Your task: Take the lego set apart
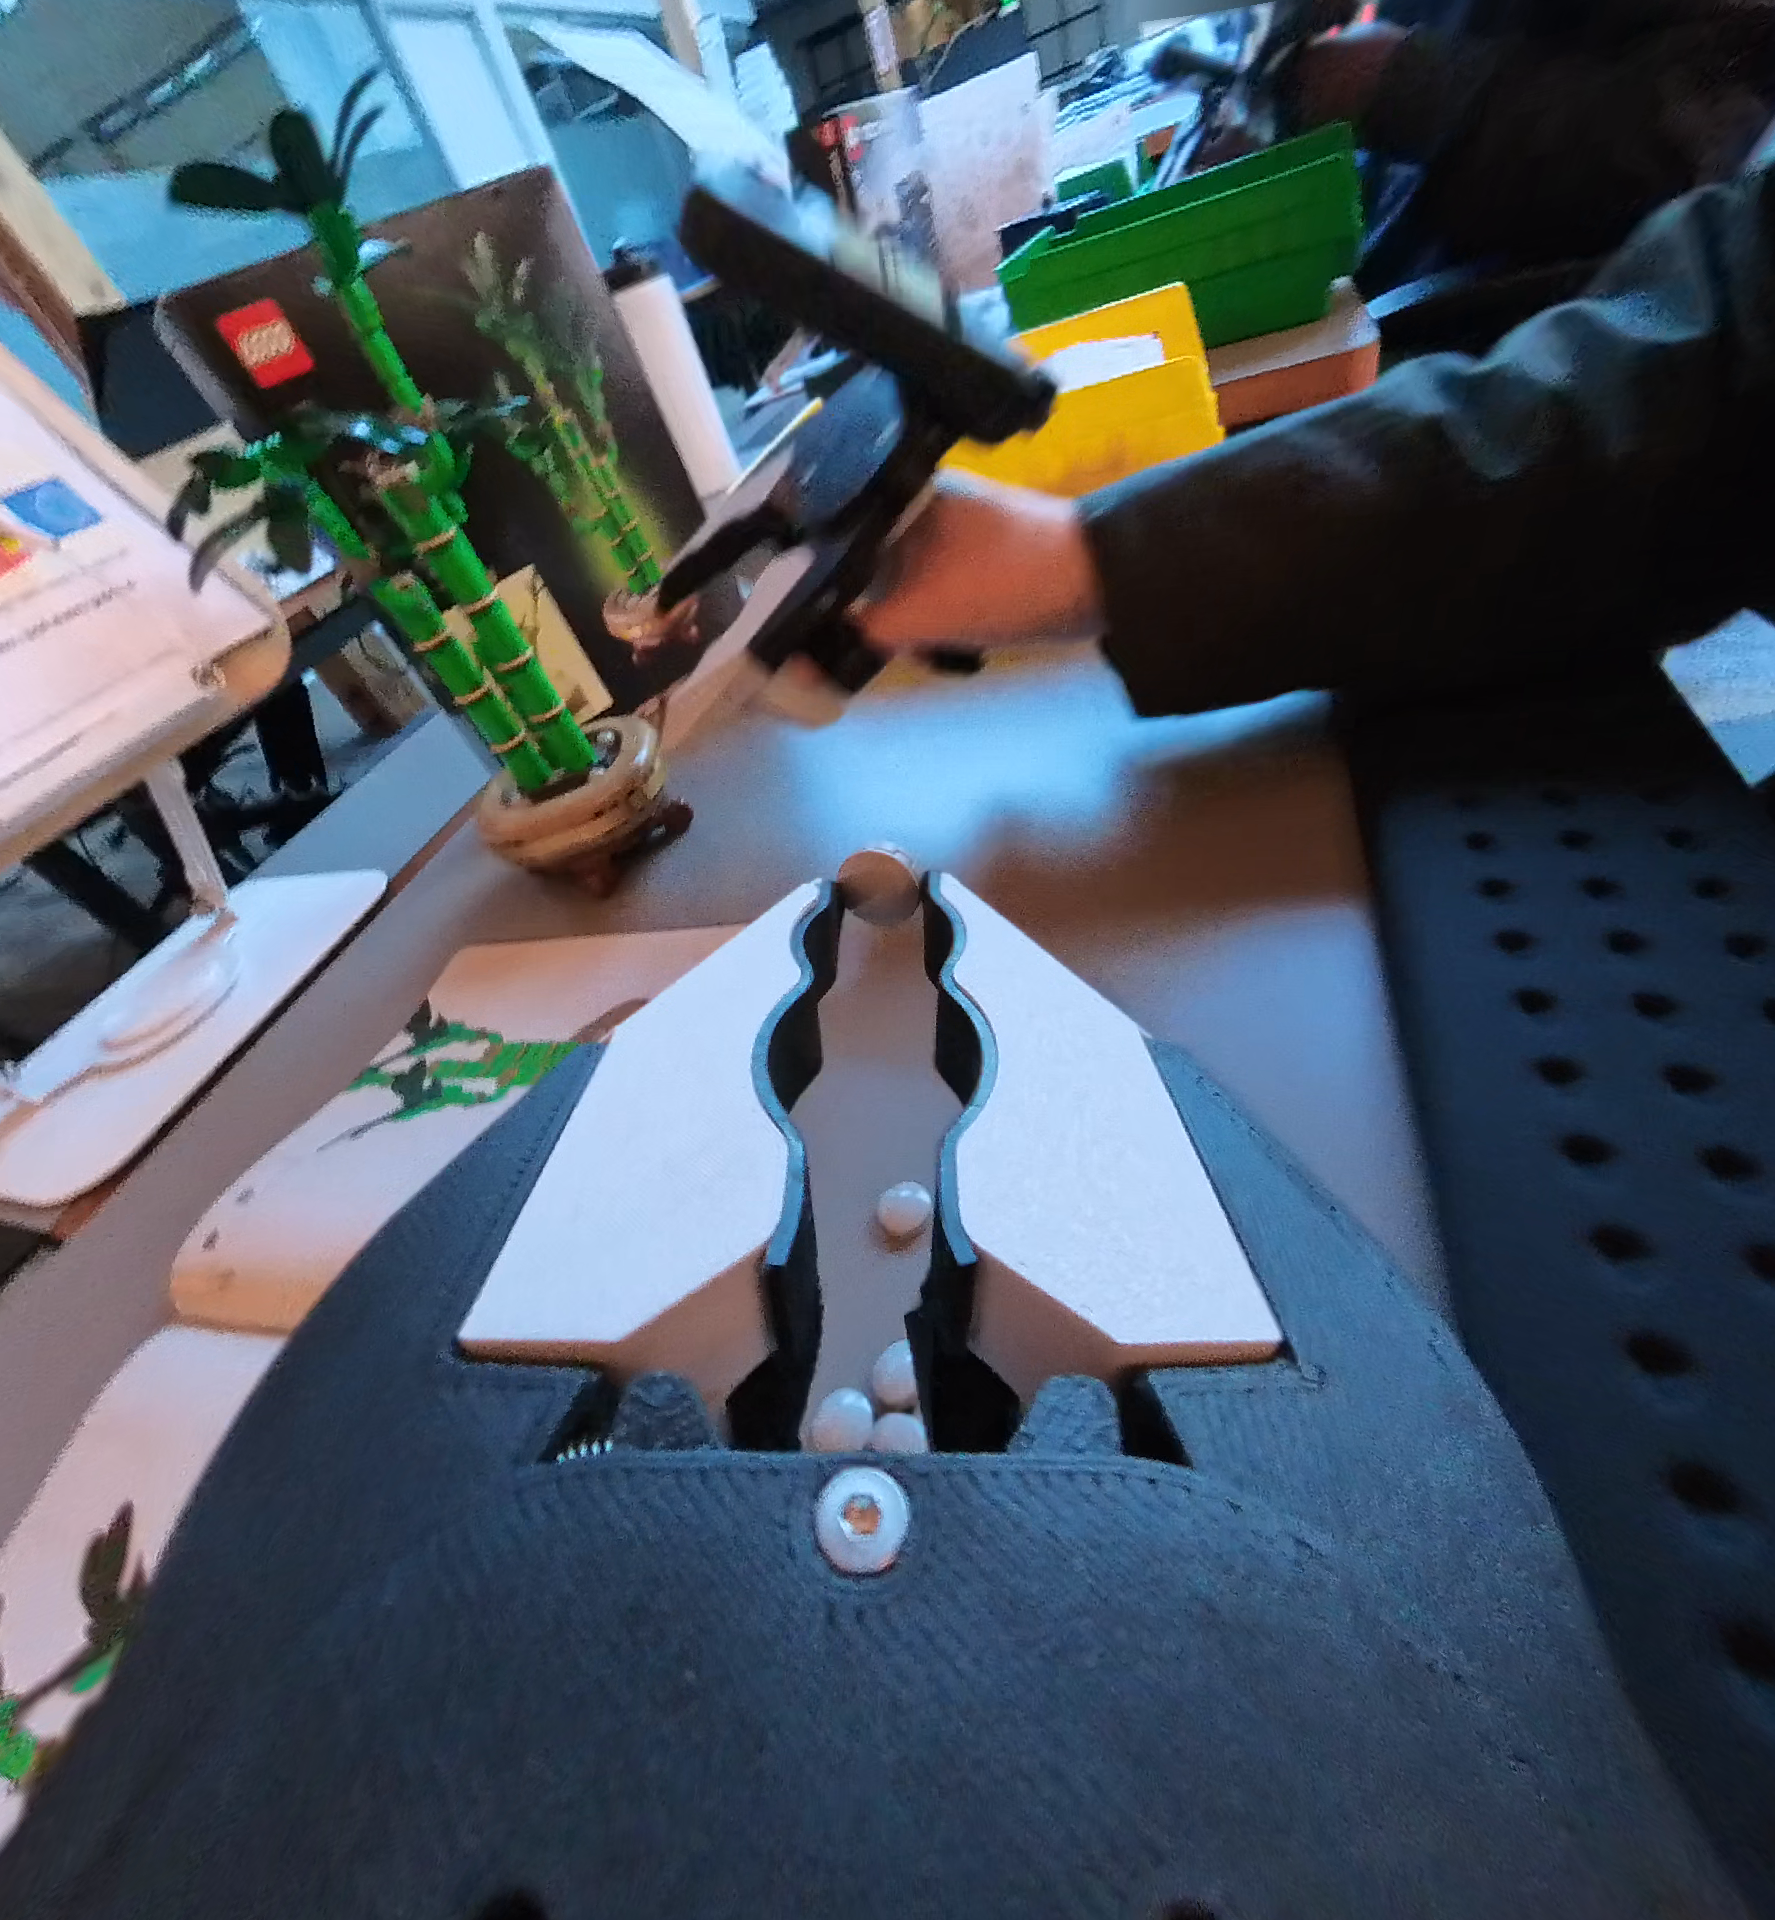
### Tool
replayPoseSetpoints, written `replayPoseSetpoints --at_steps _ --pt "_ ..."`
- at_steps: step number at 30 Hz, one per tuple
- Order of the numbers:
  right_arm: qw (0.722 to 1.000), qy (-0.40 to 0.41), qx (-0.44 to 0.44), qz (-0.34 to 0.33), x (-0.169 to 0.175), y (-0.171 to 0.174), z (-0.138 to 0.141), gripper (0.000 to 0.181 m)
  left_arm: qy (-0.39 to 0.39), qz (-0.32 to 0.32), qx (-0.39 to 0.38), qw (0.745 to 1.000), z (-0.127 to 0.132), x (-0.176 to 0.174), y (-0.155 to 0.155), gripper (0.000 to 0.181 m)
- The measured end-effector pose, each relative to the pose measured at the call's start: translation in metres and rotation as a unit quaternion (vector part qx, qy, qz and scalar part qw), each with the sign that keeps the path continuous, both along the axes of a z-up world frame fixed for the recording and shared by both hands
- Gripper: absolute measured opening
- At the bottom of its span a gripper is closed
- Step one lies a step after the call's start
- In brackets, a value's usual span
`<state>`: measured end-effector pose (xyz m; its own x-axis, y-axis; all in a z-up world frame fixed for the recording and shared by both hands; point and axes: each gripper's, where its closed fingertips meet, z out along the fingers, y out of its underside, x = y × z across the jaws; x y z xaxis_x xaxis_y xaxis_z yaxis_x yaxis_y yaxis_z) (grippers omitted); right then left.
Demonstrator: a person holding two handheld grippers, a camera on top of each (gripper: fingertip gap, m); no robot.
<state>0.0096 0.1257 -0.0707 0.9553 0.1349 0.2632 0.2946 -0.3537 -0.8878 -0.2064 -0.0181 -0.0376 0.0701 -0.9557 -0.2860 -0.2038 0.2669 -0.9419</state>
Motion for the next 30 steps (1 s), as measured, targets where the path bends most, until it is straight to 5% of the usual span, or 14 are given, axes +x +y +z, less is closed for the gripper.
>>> replayPoseSetpoints --at_steps 2,5,9,12,15,19,23,30 --pt "0.998 0.013 -0.001 0.059 -0.024 -0.028 0.023 0.083 -0.005 0.014 -0.034 0.999 0.0 -0.002 0.008 0.015" --pt "0.969 0.156 -0.023 0.193 -0.093 -0.067 0.049 0.066 -0.021 0.03 -0.038 0.999 0.004 -0.004 0.015 0.015" --pt "0.858 0.322 -0.088 0.391 -0.18 -0.109 0.067 0.044 -0.004 0.042 0.039 0.998 0.0 -0.003 0.016 0.015" --pt "0.763 0.401 -0.134 0.488 -0.214 -0.133 0.063 0.024 0.008 0.04 0.063 0.997 -0.005 -0.002 0.014 0.015" --pt "0.707 0.468 -0.187 0.496 -0.222 -0.141 0.043 0.022 0.015 0.028 0.079 0.996 -0.008 0.001 0.009 0.014" --pt "0.698 0.488 -0.211 0.479 -0.219 -0.136 0.029 0.022 0.005 0.021 0.092 0.996 -0.002 0.004 0.002 0.015" --pt "0.646 0.53 -0.228 0.499 -0.222 -0.145 0.039 0.022 -0.018 0.014 0.093 0.995 0.009 0.004 -0.004 0.014" --pt "0.594 0.571 -0.232 0.517 -0.227 -0.15 0.049 0.012 -0.033 0.009 0.078 0.996 0.014 0.005 -0.009 0.014"
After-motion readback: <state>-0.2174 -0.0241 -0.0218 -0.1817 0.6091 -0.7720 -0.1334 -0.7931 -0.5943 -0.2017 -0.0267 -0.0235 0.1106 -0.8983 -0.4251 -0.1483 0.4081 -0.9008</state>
